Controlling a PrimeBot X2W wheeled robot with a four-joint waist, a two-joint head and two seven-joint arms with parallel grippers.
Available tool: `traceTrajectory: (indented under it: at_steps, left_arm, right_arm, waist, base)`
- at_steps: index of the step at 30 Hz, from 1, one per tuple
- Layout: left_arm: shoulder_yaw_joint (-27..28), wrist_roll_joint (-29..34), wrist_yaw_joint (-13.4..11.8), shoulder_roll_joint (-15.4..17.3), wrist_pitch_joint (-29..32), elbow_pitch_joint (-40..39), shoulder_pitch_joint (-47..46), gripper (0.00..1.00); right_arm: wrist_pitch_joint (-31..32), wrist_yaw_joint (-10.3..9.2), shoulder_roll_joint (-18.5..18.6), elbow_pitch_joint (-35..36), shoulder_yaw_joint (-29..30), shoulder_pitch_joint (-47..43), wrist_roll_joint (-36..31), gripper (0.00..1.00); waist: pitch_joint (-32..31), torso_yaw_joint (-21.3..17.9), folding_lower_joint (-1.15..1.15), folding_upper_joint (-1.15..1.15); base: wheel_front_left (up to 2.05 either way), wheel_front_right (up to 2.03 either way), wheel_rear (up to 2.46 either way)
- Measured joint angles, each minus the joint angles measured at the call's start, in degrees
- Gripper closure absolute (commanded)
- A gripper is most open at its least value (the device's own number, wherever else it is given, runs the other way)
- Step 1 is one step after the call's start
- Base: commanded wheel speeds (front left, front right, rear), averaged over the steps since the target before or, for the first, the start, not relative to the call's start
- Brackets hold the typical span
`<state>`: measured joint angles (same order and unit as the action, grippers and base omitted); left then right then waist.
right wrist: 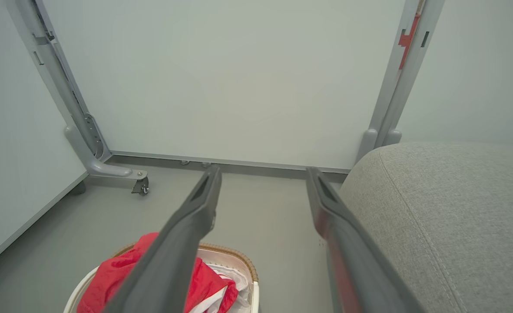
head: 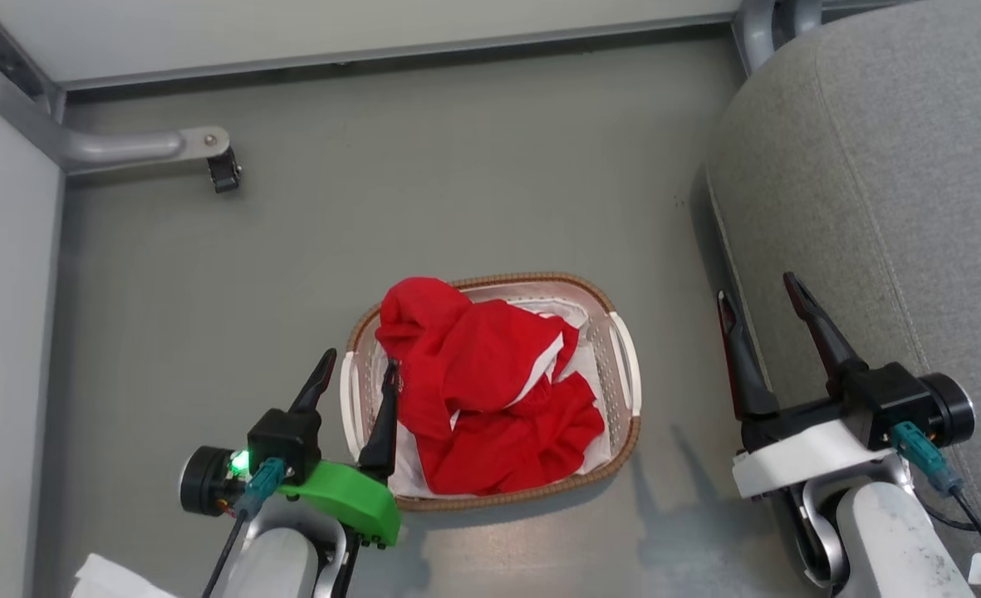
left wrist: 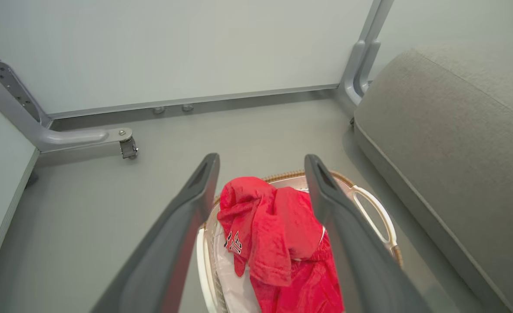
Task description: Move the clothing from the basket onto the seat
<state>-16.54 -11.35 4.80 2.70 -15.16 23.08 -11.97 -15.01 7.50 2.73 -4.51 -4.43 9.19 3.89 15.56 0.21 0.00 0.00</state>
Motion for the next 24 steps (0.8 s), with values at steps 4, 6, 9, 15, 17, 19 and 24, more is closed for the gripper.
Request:
traceTrajectory:
  at_steps: [4,6,9,15,17,19,24]
  left_arm:
    - [-1.20,0.48,0.55,-0.02,-0.01,8.20,-6.04,0.00]
    - [-1.48,1.36,0.71,0.02,-0.01,12.36,-9.00,0.00]
    - [-0.82,1.41,0.82,0.51,-0.01,17.98,-13.03,0.00]
    - [0.15,1.82,0.81,2.37,-0.01,24.81,-17.81,0.00]
    - [0.27,1.86,0.80,2.94,-0.01,26.10,-18.85,0.00]
    - [0.94,1.78,0.78,3.46,-0.01,27.24,-19.96,0.00]
    - [1.59,1.36,0.76,3.92,-0.01,29.48,-21.68,0.00]
  right_arm:
    - [0.00,0.01,0.04,0.77,0.05,2.50,0.35,0.00]
    - [0.00,0.01,0.04,1.16,-0.03,3.76,0.94,0.00]
    - [0.00,0.01,0.08,1.68,-0.68,5.73,2.13,0.00]
    - [0.00,0.01,0.08,2.38,-1.81,7.95,4.36,0.00]
    - [0.01,0.01,0.09,2.49,-1.88,8.18,4.92,0.00]
    - [0.00,0.01,0.09,2.59,-2.01,8.47,5.48,0.00]
    - [0.00,0.01,0.09,2.70,-2.20,9.14,6.44,0.00]
  waist:
    - [4.45,-1.25,0.00,0.00]
    - [6.73,-2.10,0.00,0.00]
    - [9.97,-3.65,0.01,0.00]
    - [15.15,-7.27,0.01,0.00]
    - [16.47,-8.33,0.01,0.00]
    - [18.20,-9.71,0.01,0.00]
    - [21.32,-12.16,0.01,0.00]
  base:
    - [0.00,0.00,0.00]
    - [0.00,0.00,0.00]
    - [0.00,0.00,0.00]
    - [0.00,0.00,0.00]
    - [0.00,0.00,0.00]
    - [0.00,0.00,0.00]
    - [0.00,0.00,0.00]
